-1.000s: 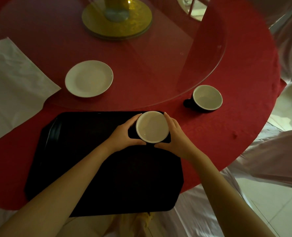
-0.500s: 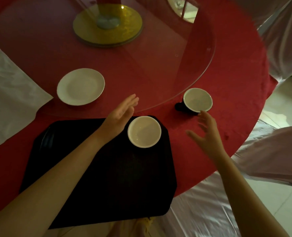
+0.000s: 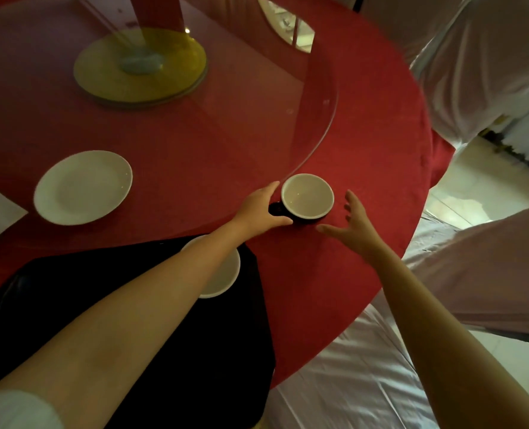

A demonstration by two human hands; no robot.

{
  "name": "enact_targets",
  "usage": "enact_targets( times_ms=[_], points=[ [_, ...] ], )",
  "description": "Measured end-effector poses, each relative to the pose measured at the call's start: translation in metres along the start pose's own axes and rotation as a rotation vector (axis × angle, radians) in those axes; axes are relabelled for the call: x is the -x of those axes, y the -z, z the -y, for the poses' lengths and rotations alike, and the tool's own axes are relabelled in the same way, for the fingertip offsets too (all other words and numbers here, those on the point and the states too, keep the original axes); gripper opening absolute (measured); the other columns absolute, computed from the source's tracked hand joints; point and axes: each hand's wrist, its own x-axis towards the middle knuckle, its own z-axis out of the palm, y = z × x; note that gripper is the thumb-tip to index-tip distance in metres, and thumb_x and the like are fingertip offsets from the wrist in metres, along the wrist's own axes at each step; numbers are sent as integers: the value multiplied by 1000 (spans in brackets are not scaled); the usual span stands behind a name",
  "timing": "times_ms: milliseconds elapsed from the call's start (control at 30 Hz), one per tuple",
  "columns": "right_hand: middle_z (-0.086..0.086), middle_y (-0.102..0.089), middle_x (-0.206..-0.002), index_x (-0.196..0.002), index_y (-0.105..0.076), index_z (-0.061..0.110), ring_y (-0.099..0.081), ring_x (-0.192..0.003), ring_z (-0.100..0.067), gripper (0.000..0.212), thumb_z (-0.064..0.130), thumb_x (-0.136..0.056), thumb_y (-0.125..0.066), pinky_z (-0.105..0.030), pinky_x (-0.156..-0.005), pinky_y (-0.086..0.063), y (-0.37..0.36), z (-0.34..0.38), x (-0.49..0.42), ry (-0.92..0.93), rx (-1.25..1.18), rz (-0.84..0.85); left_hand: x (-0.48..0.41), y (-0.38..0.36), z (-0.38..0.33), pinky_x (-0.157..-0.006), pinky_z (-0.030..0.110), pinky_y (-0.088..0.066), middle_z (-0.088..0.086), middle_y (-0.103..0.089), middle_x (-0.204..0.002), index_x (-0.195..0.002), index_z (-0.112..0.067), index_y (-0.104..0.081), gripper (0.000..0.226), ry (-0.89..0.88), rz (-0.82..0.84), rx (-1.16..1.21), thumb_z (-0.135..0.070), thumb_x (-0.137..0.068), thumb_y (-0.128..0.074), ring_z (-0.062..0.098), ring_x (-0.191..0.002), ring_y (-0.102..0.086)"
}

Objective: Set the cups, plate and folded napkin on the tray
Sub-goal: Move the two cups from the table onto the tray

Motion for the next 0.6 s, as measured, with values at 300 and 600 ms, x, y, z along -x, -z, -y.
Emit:
enact_targets(
  times_ms=[300, 600],
  points=[
    [-2, -40, -144, -143, -26, 16, -38, -133, -18, 86, 12, -74, -77, -32, -110, -33, -3, 3, -16, 57, -188, 141, -24, -2, -3, -109, 42, -37, 8, -47, -142, -139, -12, -35, 88, -6, 89, 147, -17, -66, -82, 22, -130, -44],
    [-3, -48, -133, -136, -36, 14, -48, -123, -18, 75, 6, -73, -76, -30, -102, -43, -2, 10, 6, 142, -258, 56, -2, 4, -16, -106, 44, -41, 9, -56, -133, -135, -11, -43, 80, -84, 86, 258, -10, -65, -82, 20, -123, -52]
  ],
)
